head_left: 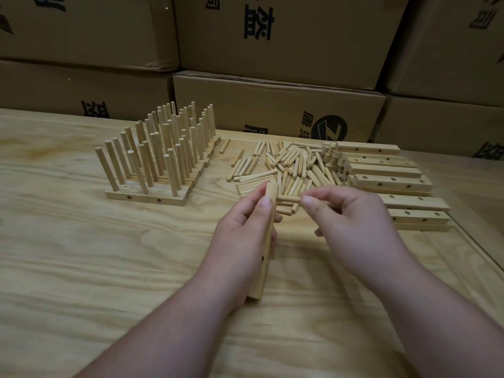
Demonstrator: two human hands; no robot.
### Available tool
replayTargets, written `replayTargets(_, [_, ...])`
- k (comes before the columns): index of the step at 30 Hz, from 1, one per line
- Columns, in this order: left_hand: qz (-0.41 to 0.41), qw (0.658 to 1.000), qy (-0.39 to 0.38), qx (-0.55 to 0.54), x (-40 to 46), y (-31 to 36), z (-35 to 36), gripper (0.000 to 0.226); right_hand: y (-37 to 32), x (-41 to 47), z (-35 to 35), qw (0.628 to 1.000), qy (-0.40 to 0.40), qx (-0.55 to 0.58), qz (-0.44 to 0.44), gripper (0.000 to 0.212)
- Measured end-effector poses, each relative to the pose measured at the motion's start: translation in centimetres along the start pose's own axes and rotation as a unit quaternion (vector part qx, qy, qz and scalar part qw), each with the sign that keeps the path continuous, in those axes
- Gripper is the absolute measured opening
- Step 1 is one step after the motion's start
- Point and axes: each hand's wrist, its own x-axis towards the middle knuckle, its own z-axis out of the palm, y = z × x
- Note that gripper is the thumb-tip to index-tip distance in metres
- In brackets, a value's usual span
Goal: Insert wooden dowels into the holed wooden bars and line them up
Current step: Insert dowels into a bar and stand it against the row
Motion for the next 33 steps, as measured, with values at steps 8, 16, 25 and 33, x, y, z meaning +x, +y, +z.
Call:
replayTargets(8, [-0.088, 0.980, 0.049, -0.170, 0.7, 0.8, -0.4, 0.036, 2.6, 0.0, 1.5, 0.992, -0.064, -0.088, -0.063, 0.060])
replayTargets(16, [-0.096, 0.973, 0.056, -0.203, 0.7, 1.0, -0.3, 0.035, 4.1, 0.6, 3.3, 0.933, -0.149, -0.314, -0.096, 0.056])
replayTargets(25, [-0.100, 0.968, 0.068, -0.221, 0.9, 1.0, -0.4, 0.029, 4.0, 0.8, 3.3, 0.945, -0.007, -0.322, -0.051, 0.009])
replayTargets(33, [-0.115, 0.948, 0.111, -0.276, 1.2, 1.6, -0.7, 0.037, 2.9, -0.2, 2.2, 0.992, 0.094, 0.057, -0.066, 0.015])
